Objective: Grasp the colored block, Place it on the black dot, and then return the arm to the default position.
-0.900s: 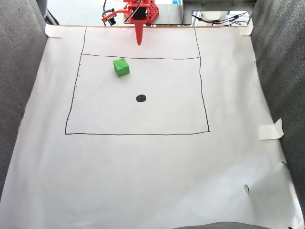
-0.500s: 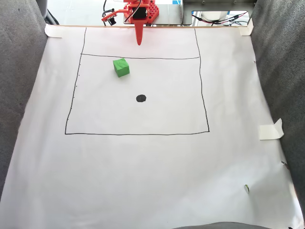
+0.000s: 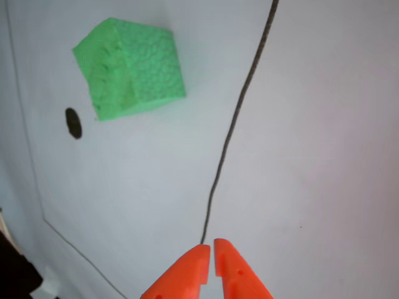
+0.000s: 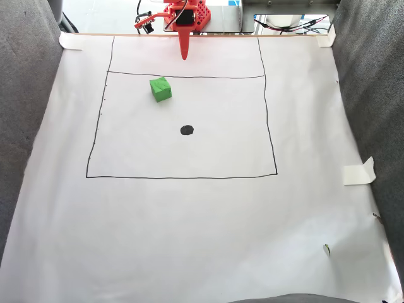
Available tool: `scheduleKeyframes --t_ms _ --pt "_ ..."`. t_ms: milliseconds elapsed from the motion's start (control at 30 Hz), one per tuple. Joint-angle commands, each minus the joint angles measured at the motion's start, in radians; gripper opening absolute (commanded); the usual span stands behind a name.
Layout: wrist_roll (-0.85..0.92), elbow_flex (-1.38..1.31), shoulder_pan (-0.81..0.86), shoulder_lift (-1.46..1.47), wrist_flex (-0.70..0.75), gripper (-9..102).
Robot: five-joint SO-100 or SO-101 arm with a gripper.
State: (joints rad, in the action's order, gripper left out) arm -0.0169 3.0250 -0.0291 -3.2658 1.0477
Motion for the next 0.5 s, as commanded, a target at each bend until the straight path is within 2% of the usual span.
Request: scheduleKeyframes --t_ms 0,467 --pt "0.002 -0.018 -0.003 -0.003 0.002 0" --pt "0.011 -0.018 -0.006 -0.003 0.002 0"
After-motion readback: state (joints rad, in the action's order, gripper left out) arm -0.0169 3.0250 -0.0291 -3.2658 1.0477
